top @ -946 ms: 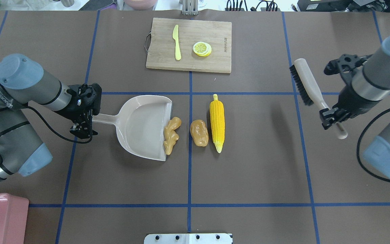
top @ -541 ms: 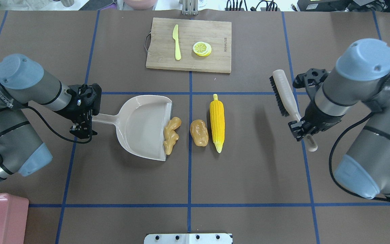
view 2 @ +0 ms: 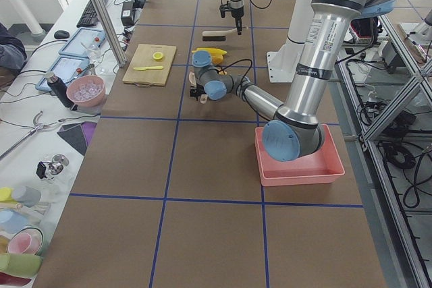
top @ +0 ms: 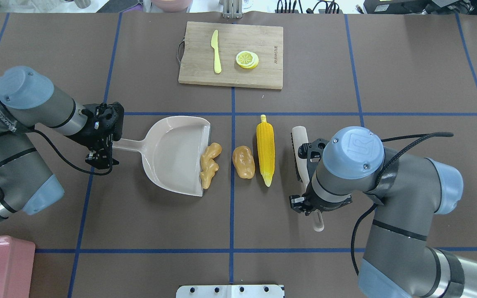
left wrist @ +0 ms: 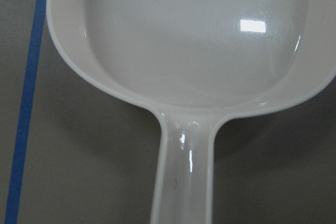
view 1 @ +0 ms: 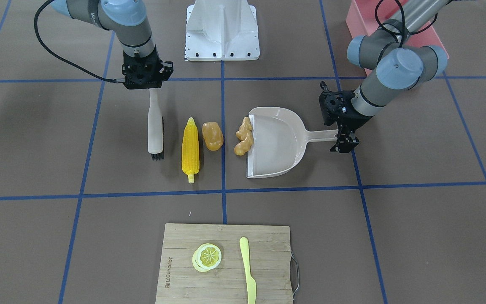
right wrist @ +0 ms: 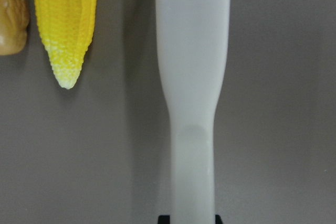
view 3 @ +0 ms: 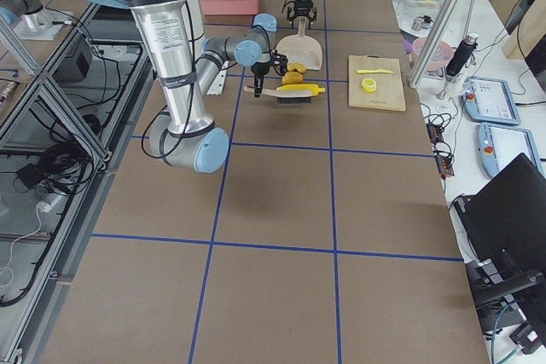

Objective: Sweep and dump trash into bin
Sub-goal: 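Sweep the corn and potatoes into the dustpan with the right gripper's brush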

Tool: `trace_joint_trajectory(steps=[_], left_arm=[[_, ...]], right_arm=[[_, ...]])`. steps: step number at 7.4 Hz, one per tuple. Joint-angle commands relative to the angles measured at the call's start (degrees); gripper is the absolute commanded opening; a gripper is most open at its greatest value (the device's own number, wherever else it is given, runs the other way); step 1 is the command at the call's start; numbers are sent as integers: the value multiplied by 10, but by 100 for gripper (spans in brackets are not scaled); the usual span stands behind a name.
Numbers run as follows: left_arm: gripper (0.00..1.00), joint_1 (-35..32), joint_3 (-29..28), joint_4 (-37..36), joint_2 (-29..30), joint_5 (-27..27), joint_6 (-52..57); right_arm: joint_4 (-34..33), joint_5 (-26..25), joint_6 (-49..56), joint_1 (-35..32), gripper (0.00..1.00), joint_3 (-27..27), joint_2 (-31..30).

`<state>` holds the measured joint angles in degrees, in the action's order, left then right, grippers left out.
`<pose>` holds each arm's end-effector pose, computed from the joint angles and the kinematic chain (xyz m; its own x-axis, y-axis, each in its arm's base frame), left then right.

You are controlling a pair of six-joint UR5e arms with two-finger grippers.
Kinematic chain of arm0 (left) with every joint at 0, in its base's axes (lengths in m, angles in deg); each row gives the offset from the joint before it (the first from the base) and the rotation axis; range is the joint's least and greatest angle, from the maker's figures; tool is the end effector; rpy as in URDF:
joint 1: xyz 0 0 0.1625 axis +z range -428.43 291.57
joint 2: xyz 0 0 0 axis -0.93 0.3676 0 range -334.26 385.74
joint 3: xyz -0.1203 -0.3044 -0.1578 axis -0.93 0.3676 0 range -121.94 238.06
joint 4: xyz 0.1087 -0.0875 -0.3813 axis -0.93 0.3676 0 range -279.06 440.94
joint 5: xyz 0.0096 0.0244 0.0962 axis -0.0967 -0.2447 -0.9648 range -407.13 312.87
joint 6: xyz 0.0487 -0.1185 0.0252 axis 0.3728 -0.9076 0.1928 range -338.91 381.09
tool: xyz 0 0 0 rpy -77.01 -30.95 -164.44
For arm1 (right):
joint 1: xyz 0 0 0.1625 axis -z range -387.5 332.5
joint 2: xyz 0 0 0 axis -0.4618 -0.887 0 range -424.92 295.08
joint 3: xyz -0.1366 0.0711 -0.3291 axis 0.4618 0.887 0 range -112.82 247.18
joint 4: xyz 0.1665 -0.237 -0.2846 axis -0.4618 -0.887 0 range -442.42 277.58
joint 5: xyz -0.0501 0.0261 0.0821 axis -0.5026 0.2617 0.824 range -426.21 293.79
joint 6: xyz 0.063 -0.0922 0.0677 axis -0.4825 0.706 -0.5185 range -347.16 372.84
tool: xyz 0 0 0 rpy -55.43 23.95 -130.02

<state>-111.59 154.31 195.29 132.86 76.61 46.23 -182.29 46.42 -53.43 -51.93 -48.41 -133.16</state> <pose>0.4009 -0.4591 0.3569 0.0351 0.9991 -0.0242 -0.5587 0.0397 0.8284 -0.4637 -0.3019 0.2529 0.7293 -0.0767 0.6799 0.1364 0.9900 -0.0347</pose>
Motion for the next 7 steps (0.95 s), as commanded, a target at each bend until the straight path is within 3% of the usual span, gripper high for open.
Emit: trace_joint_trajectory(steps=[1,4,7], left_arm=[[81,0,0,0,0,1,0],[75,1,0,0,0,3,0],[71,1,2,-1,-1,4,-2]], right_arm=[[17,-7,-22,12,0,34,36],[41,-18,-27,18,0,104,96],[51,-20,-31,19,0,121,116]])
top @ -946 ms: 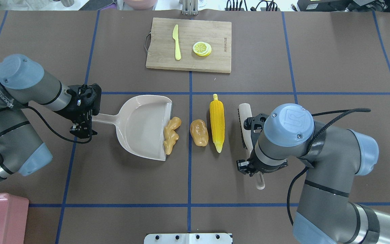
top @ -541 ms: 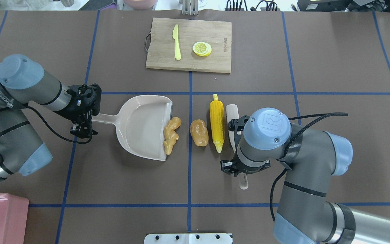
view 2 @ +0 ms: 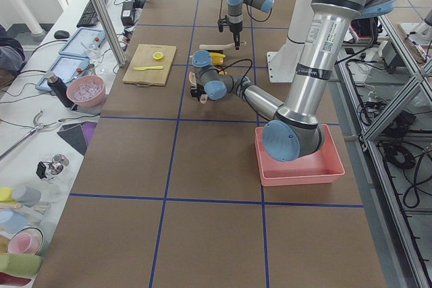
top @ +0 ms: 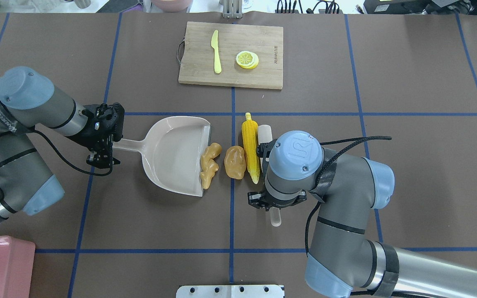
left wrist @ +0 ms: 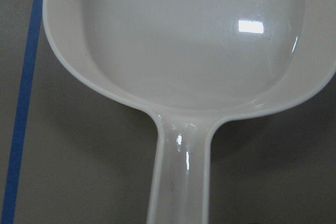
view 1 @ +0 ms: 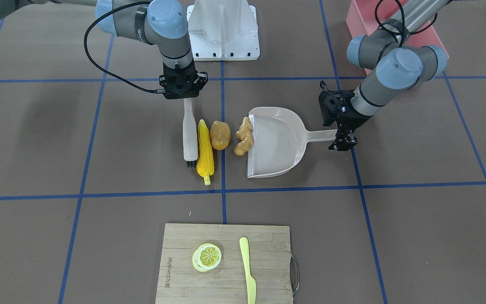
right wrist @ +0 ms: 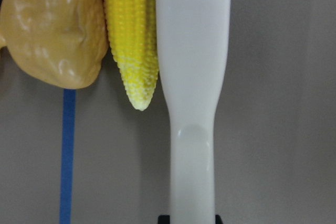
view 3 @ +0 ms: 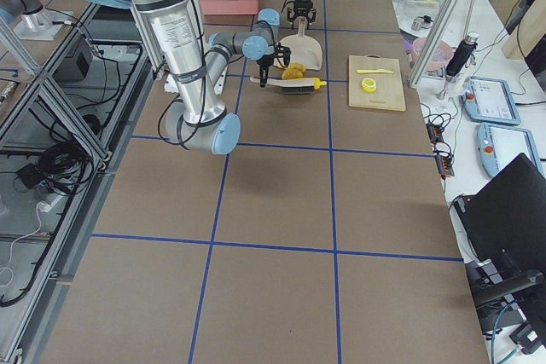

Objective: Sweep and dump trash into bin
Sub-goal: 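Sweep the corn and potatoes into the dustpan with the right gripper's brush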

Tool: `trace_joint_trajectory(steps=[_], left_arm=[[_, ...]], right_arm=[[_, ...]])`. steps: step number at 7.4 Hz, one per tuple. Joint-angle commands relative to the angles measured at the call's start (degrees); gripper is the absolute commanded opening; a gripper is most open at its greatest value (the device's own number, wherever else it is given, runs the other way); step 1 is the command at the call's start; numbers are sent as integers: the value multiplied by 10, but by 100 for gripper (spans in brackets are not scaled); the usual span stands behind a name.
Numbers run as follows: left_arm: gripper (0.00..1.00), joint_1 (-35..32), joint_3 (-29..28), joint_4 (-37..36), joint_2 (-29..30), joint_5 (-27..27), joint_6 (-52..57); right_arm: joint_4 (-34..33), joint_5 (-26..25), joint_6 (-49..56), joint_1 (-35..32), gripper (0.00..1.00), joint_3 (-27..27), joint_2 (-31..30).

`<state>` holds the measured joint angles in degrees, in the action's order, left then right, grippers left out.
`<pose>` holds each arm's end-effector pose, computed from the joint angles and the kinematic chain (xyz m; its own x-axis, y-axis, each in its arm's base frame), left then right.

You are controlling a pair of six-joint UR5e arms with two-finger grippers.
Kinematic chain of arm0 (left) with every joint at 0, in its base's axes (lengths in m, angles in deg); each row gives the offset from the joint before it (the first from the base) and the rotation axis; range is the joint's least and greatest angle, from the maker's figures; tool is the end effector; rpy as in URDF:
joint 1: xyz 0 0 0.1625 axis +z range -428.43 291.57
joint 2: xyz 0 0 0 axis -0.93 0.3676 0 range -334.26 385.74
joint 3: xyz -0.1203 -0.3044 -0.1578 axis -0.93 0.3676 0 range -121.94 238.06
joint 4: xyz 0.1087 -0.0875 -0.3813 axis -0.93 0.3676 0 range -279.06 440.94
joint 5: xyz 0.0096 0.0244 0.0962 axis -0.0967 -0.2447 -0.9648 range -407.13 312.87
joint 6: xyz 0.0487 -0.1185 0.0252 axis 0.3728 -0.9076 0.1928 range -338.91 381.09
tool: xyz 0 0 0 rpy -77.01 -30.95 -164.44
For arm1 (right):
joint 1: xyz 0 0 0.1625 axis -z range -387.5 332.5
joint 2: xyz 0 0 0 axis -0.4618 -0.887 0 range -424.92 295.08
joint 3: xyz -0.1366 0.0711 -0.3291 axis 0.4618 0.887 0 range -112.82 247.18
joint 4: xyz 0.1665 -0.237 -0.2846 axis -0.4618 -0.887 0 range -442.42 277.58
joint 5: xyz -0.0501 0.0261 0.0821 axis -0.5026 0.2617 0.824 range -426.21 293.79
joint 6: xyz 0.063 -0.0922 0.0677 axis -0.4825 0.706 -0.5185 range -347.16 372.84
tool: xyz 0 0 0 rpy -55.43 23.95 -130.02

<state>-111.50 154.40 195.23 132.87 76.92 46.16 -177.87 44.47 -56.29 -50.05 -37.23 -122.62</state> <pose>0.4016 -0.4577 0.3559 0.0301 0.9992 -0.0274 -0.5564 0.0396 0.8300 -0.5324 -0.3155 0.2166 0.6999 -0.0703 0.7108 0.1131 0.9935 -0.0131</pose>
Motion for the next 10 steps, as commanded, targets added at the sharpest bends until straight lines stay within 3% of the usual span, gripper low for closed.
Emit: trace_joint_trajectory(steps=[1,7,10], left_arm=[[69,0,3,0,-1,1,-1],[45,0,4,1,-2,1,0],[41,1,4,1,-1,1,0]], right_arm=[[31,4,-11,0,0,33,28],[166,8,-100,29,0,134,108],[241,7,-132,43,0,173,133]])
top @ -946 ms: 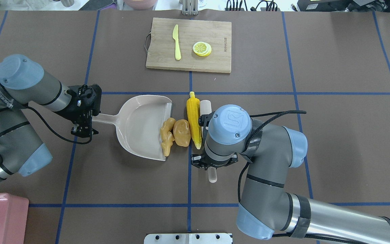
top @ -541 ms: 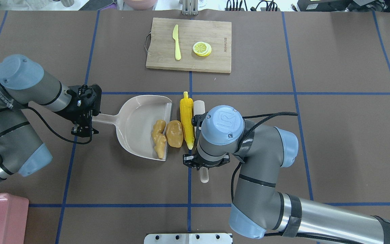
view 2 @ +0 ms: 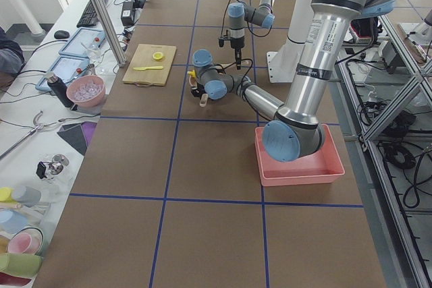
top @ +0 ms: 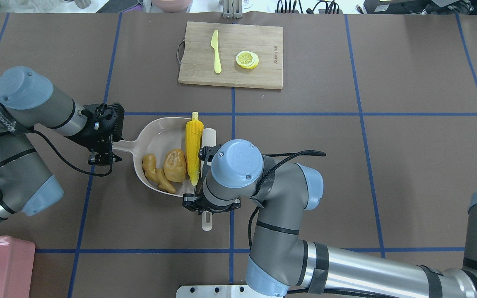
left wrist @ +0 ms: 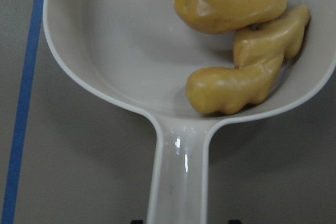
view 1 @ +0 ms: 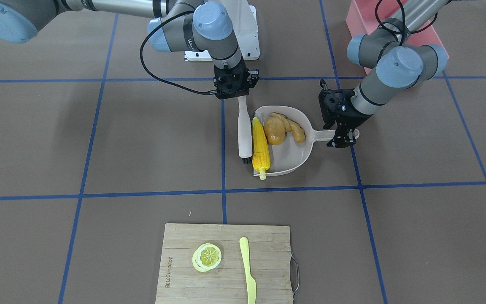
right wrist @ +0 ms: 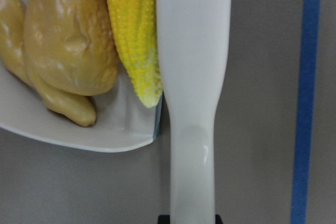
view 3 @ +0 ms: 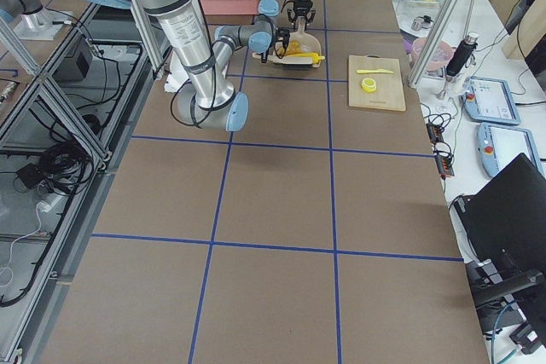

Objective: Sweep and dump trash into bin
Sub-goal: 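Sweep the corn and potatoes into the dustpan with the right gripper's brush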

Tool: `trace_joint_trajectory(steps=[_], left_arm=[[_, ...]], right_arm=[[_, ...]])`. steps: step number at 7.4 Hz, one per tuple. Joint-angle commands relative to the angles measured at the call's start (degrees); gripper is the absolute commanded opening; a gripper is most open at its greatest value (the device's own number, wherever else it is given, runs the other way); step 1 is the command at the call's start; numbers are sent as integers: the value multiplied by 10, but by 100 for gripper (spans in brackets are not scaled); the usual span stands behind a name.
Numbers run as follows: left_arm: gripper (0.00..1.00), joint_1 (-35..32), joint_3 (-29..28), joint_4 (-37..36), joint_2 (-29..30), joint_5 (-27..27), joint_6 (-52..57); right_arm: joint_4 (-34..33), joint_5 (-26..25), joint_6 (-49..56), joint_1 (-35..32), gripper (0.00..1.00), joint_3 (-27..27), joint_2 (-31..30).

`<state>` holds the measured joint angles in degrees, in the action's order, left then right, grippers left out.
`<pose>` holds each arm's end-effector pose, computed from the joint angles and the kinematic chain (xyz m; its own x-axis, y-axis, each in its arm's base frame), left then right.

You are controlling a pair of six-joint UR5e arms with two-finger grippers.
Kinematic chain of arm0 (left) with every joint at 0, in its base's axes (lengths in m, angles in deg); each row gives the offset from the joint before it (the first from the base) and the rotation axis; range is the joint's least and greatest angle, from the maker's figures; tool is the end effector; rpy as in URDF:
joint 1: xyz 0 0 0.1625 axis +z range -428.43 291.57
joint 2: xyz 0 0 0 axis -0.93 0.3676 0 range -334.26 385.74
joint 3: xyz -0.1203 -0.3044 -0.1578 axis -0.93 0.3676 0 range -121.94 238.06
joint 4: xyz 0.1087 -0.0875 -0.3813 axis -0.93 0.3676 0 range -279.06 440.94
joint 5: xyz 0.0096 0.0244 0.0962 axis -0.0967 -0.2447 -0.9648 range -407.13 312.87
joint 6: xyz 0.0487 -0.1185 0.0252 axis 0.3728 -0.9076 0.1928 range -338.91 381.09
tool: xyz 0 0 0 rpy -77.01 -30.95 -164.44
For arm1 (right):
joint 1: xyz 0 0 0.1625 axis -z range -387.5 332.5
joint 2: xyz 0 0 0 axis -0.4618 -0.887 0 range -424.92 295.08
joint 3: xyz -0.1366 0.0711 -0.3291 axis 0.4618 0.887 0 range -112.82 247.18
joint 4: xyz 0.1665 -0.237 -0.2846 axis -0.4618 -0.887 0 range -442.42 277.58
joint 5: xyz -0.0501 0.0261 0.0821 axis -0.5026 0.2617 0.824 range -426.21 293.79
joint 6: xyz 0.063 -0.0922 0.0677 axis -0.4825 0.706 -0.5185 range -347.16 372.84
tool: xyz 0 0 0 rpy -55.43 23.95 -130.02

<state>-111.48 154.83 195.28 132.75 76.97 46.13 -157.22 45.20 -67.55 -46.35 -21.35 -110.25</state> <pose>0.4007 -0.4564 0.3533 0.0293 0.9993 -0.0242 -0.5523 0.0363 0.8329 -0.6261 -0.3042 0.1372 0.4900 0.0031 0.8717 0.0763 0.9960 -0.0464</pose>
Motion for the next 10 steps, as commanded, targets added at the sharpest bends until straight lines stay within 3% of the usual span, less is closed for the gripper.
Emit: trace_joint_trajectory(steps=[1,4,7,8,10], left_arm=[[40,1,0,0,0,0,0],[36,1,-5,17,-6,0,1],[36,1,-6,20,-7,0,0],[30,1,-5,20,-6,0,0],[29,2,-5,20,-6,-1,-2]], right_arm=[[64,0,-30,8,0,14,9],[138,0,-69,14,0,14,6],[141,0,-70,14,0,10,9],[149,0,-70,13,0,11,9],[165,0,-70,14,0,11,9]])
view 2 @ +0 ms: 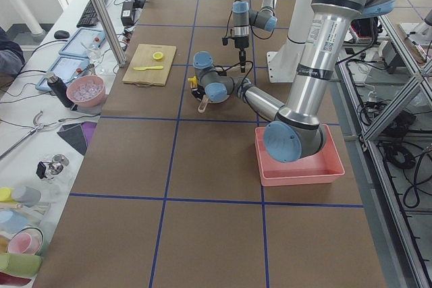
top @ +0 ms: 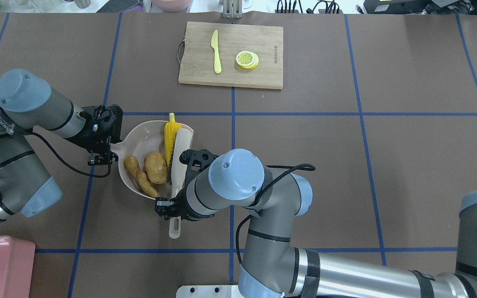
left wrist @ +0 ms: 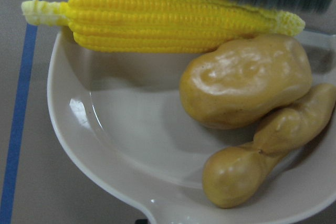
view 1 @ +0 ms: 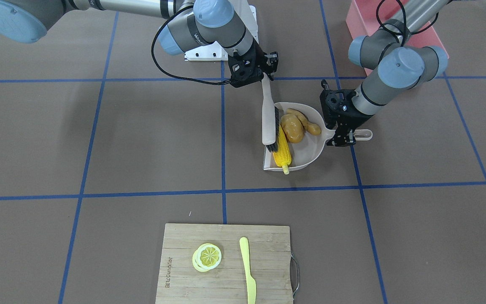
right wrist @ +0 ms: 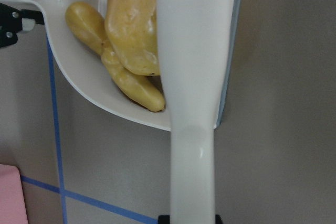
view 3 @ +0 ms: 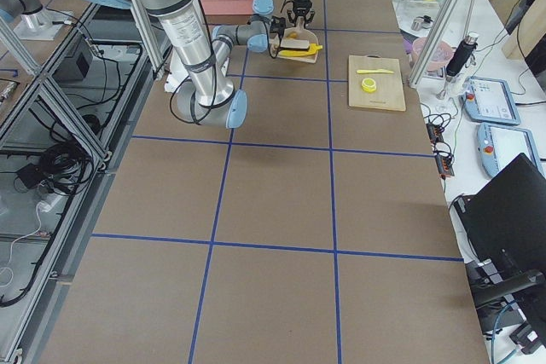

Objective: Sweep and dump trash into bin
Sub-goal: 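Draw the brush back and reposition it beside the dustpan with the right gripper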

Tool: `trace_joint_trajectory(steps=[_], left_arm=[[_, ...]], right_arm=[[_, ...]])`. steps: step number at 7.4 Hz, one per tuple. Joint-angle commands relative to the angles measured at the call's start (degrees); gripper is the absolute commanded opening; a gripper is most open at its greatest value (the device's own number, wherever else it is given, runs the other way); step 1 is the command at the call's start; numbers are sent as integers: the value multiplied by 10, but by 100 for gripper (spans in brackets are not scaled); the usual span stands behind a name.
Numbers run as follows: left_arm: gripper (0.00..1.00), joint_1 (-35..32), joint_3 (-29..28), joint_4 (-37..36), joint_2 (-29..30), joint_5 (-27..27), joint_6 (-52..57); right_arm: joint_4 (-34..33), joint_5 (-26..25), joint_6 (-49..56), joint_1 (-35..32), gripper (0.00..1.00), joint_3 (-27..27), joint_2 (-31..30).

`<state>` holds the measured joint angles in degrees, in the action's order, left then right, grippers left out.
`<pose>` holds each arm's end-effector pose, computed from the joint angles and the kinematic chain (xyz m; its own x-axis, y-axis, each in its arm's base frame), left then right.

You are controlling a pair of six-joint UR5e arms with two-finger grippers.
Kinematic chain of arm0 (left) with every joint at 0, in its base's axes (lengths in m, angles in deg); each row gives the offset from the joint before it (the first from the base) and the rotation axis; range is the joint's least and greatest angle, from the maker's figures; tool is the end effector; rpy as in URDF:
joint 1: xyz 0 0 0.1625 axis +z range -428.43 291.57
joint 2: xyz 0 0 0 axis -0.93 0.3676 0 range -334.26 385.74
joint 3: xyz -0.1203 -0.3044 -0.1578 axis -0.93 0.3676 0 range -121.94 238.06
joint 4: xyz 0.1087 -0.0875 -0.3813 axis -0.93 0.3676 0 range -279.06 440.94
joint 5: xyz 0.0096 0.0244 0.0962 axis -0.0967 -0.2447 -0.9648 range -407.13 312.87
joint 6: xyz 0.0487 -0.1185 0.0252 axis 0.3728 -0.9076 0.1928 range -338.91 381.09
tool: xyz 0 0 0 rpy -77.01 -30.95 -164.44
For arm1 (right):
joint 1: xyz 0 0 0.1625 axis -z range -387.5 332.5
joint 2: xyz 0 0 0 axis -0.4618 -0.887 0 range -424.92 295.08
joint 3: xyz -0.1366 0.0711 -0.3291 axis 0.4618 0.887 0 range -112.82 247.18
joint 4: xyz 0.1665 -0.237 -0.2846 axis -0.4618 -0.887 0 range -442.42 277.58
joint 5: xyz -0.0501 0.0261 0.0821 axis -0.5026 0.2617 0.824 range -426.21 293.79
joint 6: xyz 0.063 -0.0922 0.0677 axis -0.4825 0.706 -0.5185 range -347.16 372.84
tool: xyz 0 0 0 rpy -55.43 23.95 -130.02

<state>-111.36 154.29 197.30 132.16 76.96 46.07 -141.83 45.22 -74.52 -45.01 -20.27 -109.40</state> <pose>0.4012 -0.4552 0.3590 0.0277 0.9995 -0.0147 -0.5429 0.0274 0.8394 -0.6272 -0.2876 0.0945 0.2671 0.0393 0.9629 0.0665 0.9960 -0.0591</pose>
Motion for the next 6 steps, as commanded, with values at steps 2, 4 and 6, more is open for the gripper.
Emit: trace_joint_trajectory(steps=[2,4,6], left_arm=[[31,0,1,0,0,0,-2],[52,-1,4,0,-2,0,1],[64,-1,7,3,-8,1,2]], right_arm=[[11,-2,1,-1,0,-1,-16],[6,2,-3,-2,0,-37,-42],[-32,46,-2,-21,0,-85,-74]])
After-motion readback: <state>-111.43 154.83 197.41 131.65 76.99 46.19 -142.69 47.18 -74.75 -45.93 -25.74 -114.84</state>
